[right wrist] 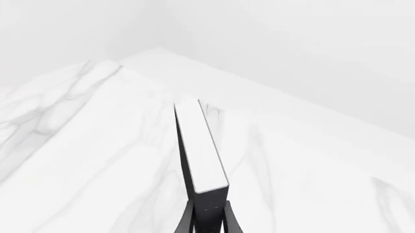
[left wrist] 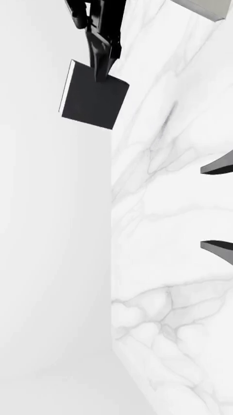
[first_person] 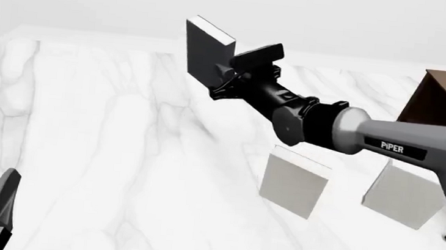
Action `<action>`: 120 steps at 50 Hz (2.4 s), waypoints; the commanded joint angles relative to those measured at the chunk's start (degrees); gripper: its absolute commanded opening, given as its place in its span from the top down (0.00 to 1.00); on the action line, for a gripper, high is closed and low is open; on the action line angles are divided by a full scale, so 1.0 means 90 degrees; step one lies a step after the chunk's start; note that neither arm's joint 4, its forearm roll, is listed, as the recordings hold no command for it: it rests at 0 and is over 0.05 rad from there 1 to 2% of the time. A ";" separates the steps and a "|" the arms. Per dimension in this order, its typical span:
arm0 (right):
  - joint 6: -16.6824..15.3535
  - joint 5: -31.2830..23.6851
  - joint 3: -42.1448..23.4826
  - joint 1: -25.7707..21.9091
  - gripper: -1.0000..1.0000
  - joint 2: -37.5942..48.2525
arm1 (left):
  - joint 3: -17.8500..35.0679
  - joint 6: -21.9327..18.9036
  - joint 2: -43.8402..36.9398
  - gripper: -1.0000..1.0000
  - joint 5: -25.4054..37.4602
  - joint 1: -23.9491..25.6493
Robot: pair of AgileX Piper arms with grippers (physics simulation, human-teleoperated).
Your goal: Pick up the book on the left and place it on top of the shelf.
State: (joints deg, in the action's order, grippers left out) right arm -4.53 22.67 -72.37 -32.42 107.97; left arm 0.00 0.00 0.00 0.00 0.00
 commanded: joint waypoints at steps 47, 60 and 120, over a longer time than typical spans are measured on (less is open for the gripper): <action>-0.1079 -0.0548 0.2446 0.0767 1.00 -0.3428 | 0.0000 0.0000 0.0000 0.00 0.0000 0.0000; -0.1527 -0.0729 0.2554 0.1326 1.00 -0.3825 | 0.0000 0.0000 0.0000 0.00 0.0000 0.0000; -0.2929 -0.1884 0.2894 0.3456 1.00 -0.5684 | 0.0000 0.0000 0.0000 0.00 0.0000 0.0000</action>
State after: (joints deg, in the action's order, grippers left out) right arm -30.87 6.78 -45.99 -3.54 59.38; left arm 0.00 0.00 0.00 0.00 0.00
